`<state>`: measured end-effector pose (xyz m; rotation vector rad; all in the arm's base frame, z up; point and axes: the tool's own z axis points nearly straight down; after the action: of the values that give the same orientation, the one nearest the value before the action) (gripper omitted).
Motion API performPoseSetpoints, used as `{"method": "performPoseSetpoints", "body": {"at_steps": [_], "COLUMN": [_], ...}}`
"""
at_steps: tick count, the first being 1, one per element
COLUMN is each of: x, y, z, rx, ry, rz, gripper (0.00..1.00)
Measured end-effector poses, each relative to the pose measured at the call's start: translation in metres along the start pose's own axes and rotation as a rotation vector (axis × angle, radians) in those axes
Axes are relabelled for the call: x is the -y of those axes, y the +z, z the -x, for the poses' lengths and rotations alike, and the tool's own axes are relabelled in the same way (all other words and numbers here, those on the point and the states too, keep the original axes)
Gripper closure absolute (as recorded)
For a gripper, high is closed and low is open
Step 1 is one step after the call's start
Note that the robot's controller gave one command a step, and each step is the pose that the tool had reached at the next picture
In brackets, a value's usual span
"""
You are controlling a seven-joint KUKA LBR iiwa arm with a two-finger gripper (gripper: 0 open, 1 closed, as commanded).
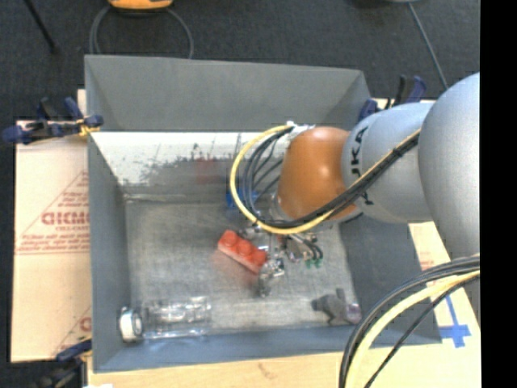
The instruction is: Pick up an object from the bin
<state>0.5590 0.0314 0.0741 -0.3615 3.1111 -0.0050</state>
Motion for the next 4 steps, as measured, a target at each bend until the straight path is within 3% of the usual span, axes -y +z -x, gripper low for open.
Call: {"method": "performPoseSetpoints", "body": {"at_steps": [1, 2, 3, 4], "x": [-0.001, -0.001, -0.050, -0.051], "y": [-0.002, 0.000, 0.000, -0.002], "z": [0.001, 0.000, 0.028, 0.029], "rx": [0.002, 0.000, 0.000, 0.005], "ry": [-0.002, -0.003, -0.329, -0.326], "rz": [0.002, 0.002, 0.001, 0.002], "gripper": [1.00, 0.00, 0.00, 1.00]}}
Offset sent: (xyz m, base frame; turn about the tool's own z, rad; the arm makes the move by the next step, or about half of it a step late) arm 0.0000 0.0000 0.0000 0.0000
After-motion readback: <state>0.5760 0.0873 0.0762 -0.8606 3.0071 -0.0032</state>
